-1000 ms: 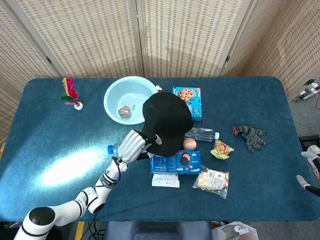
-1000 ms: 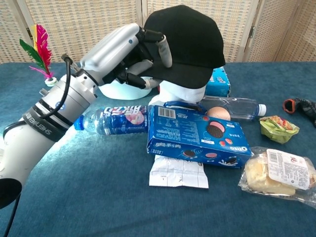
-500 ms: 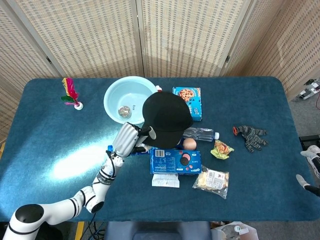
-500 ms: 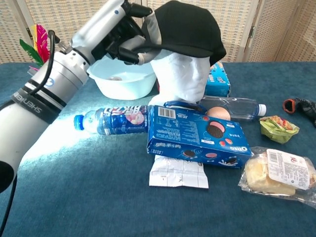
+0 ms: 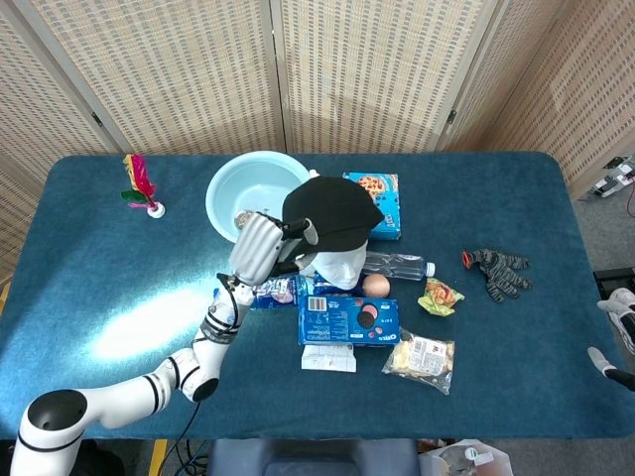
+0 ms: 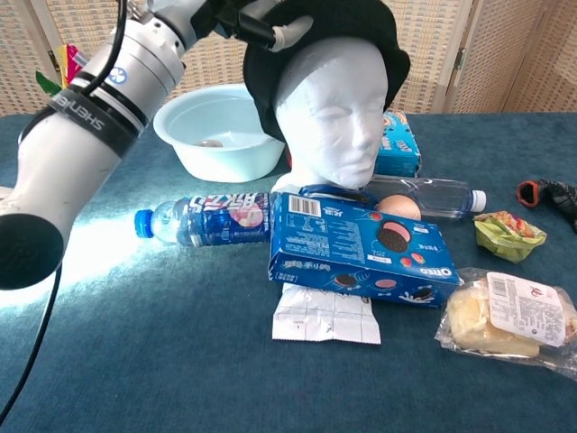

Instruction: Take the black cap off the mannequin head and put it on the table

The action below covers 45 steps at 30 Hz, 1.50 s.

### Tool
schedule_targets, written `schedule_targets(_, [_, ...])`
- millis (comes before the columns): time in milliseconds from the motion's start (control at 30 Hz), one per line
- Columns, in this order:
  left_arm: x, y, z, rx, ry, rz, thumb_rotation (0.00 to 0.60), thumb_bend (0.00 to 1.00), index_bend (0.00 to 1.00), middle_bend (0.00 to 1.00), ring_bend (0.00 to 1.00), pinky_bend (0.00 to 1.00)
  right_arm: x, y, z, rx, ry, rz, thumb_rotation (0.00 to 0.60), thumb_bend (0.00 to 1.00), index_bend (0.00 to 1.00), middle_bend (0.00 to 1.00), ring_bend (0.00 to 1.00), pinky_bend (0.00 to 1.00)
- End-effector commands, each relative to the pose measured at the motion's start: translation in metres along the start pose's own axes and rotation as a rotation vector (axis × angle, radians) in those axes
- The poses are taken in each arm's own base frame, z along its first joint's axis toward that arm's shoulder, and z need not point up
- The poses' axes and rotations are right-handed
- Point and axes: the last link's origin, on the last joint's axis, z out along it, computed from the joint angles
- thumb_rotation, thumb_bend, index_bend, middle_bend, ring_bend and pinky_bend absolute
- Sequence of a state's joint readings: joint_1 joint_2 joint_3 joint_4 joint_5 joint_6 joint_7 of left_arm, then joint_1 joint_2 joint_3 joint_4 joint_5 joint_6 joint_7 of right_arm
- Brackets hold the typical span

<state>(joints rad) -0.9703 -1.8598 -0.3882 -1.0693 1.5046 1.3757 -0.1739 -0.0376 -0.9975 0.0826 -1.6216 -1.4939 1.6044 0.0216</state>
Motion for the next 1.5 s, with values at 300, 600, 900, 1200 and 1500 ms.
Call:
schedule_targets(300, [0.026,-0.020,0.032,0.062,0.104,0.105,0.600,0.32,0.64,1.00,1.00,1.00,0.001,0.002,-0.002,-0.007,0.002,0.006,0.600,0.18,0.31,0.31,0.28,0.41])
schedule_targets(600, [0.070,-0.048,0.023,0.060,0.190,0.161,0.600,0.32,0.64,1.00,1.00,1.00,0.001,0.001,-0.001,0.006,0.007,0.013,0.600,0.18,0.31,0.31,0.28,0.41])
schedule_targets(900, [0.113,-0.073,-0.031,0.018,0.176,0.287,0.600,0.32,0.64,1.00,1.00,1.00,-0.002,-0.004,0.001,0.033,-0.002,0.020,0.600,0.18,0.31,0.31,0.28,0.41])
schedule_targets(1200, [0.151,-0.095,-0.093,0.074,0.116,0.391,0.600,0.32,0.65,1.00,1.00,1.00,-0.002,-0.008,0.000,0.047,-0.006,0.021,0.600,0.18,0.31,0.31,0.28,0.41])
schedule_targets(1500, [0.154,-0.111,-0.144,0.112,-0.017,0.465,0.600,0.32,0.65,1.00,1.00,1.00,-0.002,-0.012,0.002,0.062,-0.010,0.017,0.600,0.18,0.31,0.31,0.28,0.41])
